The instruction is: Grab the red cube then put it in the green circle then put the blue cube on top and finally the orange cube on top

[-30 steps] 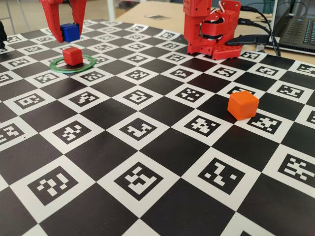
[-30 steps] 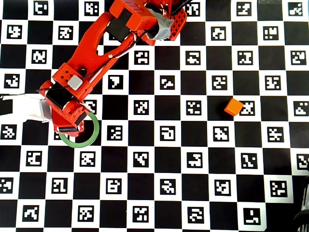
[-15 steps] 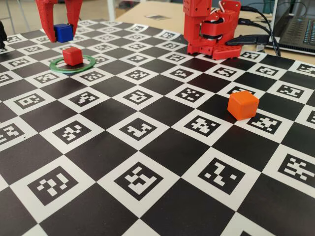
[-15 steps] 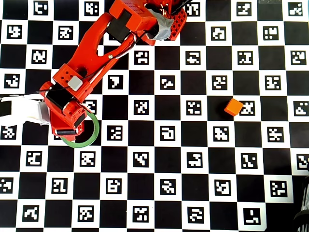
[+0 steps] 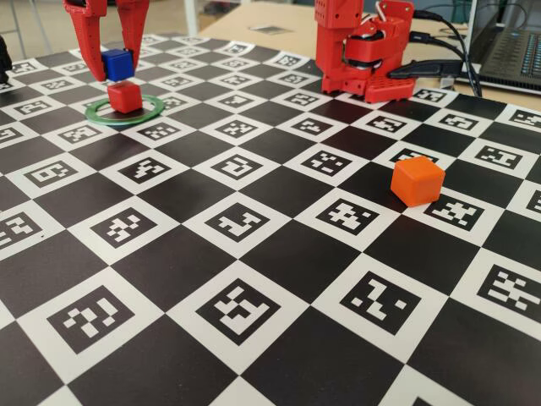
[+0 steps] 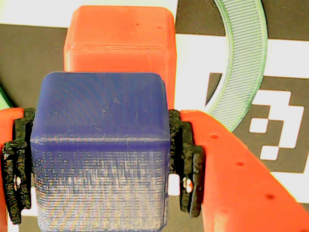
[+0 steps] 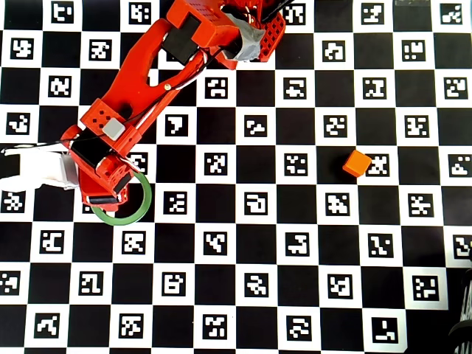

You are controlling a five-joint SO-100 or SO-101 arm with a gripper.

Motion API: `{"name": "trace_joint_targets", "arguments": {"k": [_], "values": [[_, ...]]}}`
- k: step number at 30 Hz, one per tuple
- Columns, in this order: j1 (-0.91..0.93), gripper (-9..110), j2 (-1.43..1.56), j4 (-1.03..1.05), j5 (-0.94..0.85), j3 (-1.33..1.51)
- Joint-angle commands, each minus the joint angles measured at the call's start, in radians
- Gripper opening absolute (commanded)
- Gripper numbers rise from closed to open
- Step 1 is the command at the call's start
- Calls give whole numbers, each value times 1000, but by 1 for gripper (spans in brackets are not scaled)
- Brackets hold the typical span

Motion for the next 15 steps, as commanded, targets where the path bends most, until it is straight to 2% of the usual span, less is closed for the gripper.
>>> {"name": "trace_joint_targets", "arguments": {"k": [1,15], "values": [[18,3,72,-12,3,-11],[15,3,84,-44,23,46]]}}
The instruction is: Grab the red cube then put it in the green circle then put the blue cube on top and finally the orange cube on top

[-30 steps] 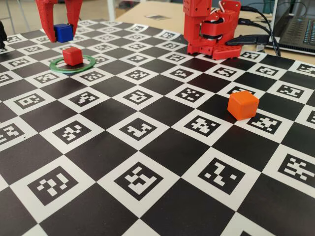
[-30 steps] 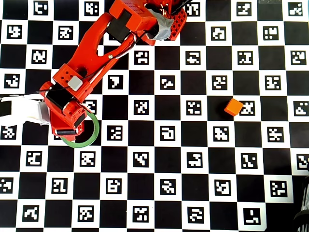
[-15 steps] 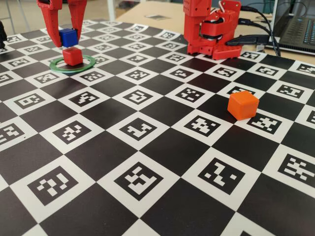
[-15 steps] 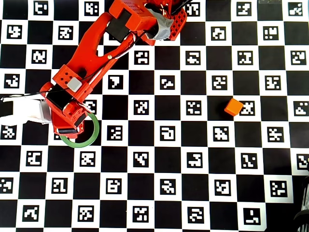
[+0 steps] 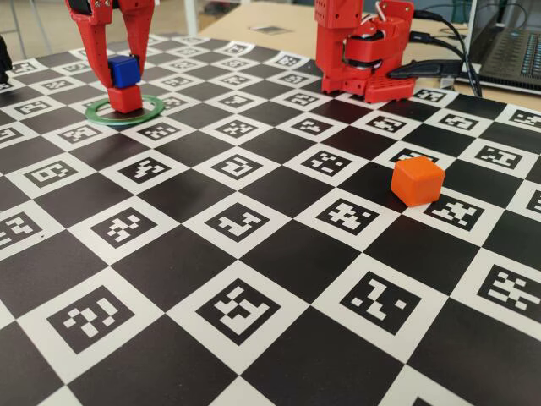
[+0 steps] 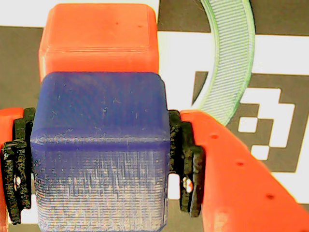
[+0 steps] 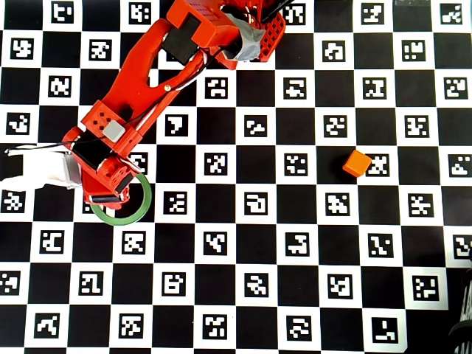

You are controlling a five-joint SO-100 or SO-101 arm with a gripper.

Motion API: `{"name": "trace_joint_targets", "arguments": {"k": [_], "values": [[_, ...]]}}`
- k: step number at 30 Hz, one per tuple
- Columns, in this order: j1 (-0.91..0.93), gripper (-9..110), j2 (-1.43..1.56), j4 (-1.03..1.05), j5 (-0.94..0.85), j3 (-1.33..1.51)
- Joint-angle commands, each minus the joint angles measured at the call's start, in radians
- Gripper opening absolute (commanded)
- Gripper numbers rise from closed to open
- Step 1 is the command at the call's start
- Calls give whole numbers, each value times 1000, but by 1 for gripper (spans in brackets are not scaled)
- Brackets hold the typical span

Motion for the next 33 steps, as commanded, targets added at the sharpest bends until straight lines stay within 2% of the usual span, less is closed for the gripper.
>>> {"name": "trace_joint_targets", "arguments": {"k": [1,16,18,25,33], "values": [[17,3,84,-15,5,-14],[23,4,86,-28,2,0],[25,7,92,-29,3,8],[34,34,103,-48,-3,21],[38,40,109,-49,14,14]]}}
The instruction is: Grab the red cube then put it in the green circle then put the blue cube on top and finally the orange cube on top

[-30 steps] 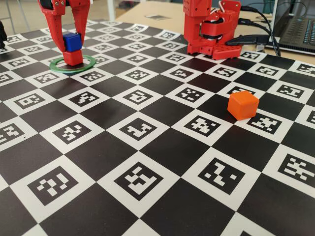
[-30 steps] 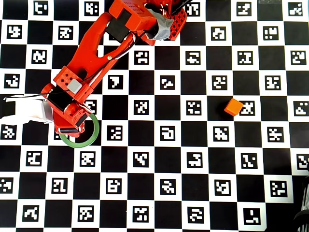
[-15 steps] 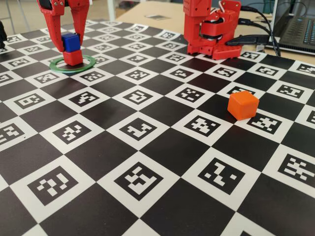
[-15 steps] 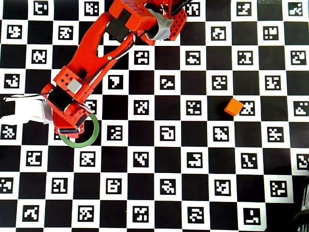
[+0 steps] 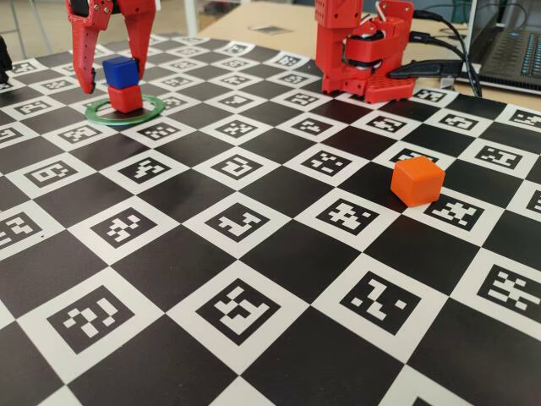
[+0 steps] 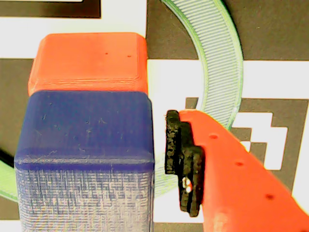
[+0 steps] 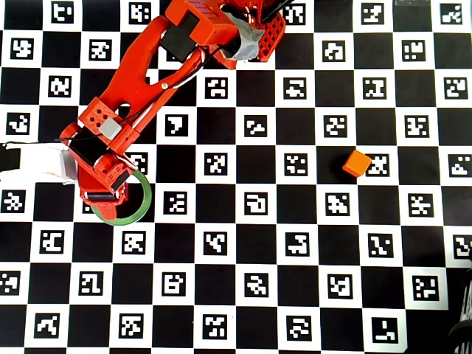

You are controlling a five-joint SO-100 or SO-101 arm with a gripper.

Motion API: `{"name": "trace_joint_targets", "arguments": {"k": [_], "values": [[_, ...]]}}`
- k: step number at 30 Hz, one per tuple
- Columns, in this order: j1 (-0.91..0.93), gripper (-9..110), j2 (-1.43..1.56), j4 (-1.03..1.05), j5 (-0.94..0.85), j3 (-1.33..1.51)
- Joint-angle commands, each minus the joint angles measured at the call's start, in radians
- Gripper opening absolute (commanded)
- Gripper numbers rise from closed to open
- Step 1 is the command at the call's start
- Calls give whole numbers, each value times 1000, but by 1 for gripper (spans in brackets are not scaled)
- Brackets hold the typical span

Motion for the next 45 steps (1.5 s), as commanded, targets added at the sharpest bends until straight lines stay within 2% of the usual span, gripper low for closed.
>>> {"name": "trace_joint_targets", "arguments": {"k": [1,13,21,25,33,45], "values": [[14,41,106,-3,14,-26],[14,44,265,106,21,-37],[-32,43,506,195,67,69],[-97,41,598,258,192,110],[-255,40,678,387,551,100],[-557,39,776,454,867,115]]}}
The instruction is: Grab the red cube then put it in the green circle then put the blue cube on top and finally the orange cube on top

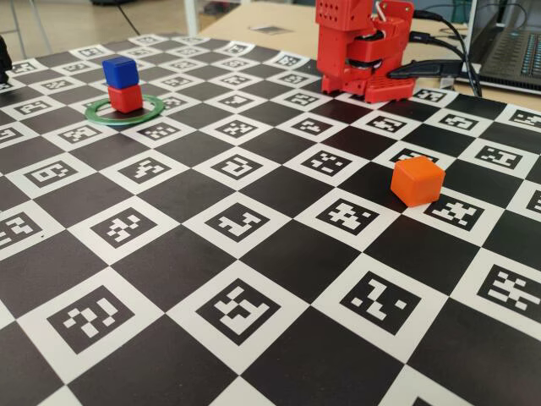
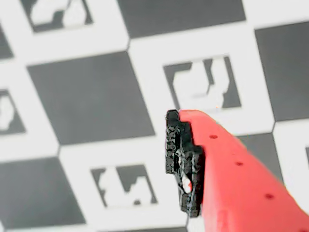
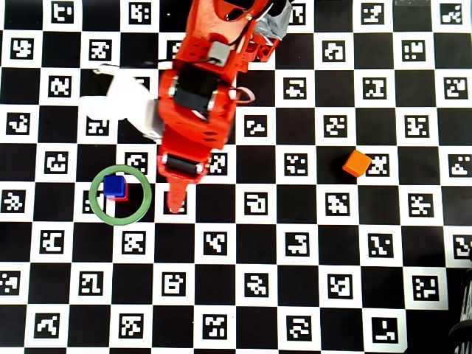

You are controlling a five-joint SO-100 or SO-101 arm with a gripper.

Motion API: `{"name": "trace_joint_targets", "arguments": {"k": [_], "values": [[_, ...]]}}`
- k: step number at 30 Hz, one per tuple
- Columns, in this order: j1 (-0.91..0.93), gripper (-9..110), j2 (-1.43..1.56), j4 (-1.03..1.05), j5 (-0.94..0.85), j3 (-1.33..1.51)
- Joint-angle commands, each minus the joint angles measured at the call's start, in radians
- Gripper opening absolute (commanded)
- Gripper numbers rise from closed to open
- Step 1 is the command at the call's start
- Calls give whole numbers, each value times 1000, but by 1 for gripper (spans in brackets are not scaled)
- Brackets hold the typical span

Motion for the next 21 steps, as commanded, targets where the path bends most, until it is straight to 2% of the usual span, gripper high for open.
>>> {"name": "trace_joint_targets", "arguments": {"k": [1,12,21], "values": [[-100,39,103,98,104,2],[-545,38,117,75,345,11],[-822,37,-40,83,531,12]]}}
